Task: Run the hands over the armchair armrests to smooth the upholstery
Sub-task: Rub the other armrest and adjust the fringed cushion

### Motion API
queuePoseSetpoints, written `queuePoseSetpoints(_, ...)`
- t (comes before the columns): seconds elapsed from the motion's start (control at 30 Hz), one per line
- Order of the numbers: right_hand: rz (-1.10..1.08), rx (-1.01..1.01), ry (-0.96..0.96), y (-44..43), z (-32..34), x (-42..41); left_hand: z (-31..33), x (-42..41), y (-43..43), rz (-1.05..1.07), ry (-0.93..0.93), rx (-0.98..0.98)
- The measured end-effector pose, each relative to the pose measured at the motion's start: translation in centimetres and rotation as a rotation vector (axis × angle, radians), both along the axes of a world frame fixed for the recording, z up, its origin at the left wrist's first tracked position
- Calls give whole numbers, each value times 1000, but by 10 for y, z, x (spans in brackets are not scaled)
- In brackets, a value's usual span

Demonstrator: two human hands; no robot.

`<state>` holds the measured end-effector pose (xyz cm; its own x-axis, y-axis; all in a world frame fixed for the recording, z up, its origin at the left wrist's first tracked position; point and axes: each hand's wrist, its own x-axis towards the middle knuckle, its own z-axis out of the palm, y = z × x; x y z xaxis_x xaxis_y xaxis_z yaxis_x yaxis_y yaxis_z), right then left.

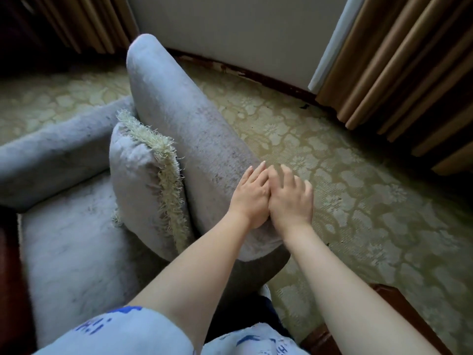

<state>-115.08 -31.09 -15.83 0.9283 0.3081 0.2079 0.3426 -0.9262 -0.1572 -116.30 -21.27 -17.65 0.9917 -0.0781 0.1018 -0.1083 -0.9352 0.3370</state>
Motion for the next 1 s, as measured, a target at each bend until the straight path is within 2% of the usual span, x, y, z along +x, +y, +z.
queuePoseSetpoints(0.07,212,-69,-118,10,6,-1,-4,-19,6,130,33,-13)
queuePoseSetpoints(0.1,295,-74,-119,16,8,-5,-7,-28,9,191,66,-2)
queuePoseSetpoints(0.27,596,-212,27,58,15,-29,-18,-77,45,493,232,166)
queuePoseSetpoints(0.43,914,-284,54,101,8,-63,-9,-147,81,991,266,47)
queuePoseSetpoints(0.57,1114,-393,77,127,-1,-96,-9,-211,89,1295,291,26)
queuePoseSetpoints(0.67,1246,-465,85,143,-14,-124,-14,-260,83,1422,351,15)
queuePoseSetpoints(0.83,1317,-534,160,161,-30,-171,-33,-319,73,1587,438,-33)
queuePoseSetpoints(1.0,1265,-580,239,178,-51,-201,-55,-341,88,1572,489,-81)
